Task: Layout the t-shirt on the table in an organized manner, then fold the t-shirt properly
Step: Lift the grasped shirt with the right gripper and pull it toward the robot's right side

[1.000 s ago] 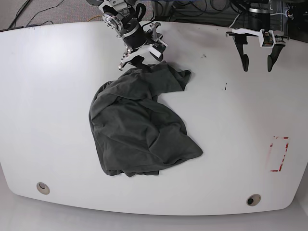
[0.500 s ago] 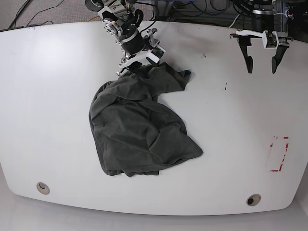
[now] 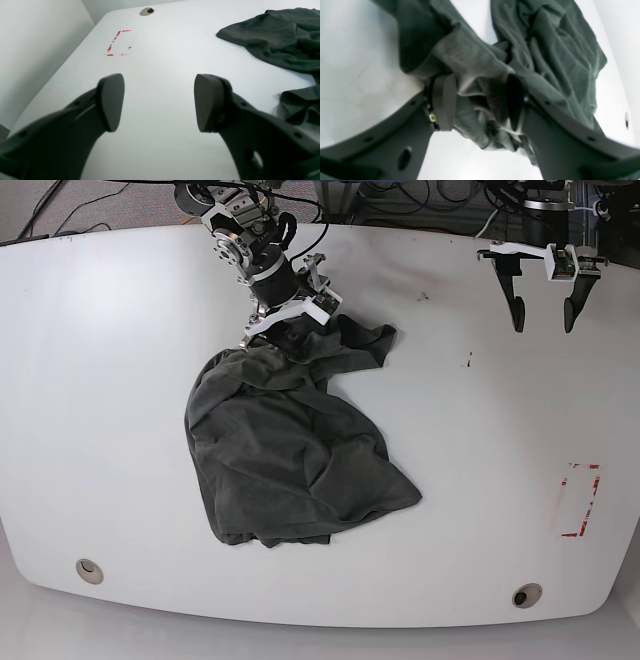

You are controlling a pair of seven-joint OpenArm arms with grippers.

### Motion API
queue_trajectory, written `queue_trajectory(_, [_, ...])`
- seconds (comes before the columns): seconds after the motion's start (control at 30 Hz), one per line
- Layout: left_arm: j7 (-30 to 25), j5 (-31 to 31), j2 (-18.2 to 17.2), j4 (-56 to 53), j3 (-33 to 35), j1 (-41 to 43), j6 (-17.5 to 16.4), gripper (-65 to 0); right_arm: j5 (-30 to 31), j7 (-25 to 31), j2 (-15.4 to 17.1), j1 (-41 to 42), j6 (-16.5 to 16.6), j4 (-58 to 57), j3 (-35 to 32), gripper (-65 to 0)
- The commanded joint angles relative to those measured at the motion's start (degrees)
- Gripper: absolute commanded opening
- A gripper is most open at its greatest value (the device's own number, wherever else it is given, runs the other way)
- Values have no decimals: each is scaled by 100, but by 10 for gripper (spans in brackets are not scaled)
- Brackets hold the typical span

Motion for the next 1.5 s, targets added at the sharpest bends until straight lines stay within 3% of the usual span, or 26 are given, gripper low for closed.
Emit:
queue_trajectory(0.0, [-166, -37, -14, 90, -19, 62, 29, -247, -54, 77, 21, 14, -75, 221, 10, -336])
queue_trajectory(0.23, [-157, -37, -14, 90, -11, 53, 29, -247, -89, 68, 21, -65, -75, 423, 10, -336])
queue_trajectory(0.5, [-148, -37, -14, 82, -19, -26, 29, -247, -766, 68, -32, -197, -66, 362, 10, -336])
queue_trajectory(1.47, [-148, -28, -23, 82, -19, -96, 20, -247, -757, 121, -32, 260, -14, -192, 423, -344])
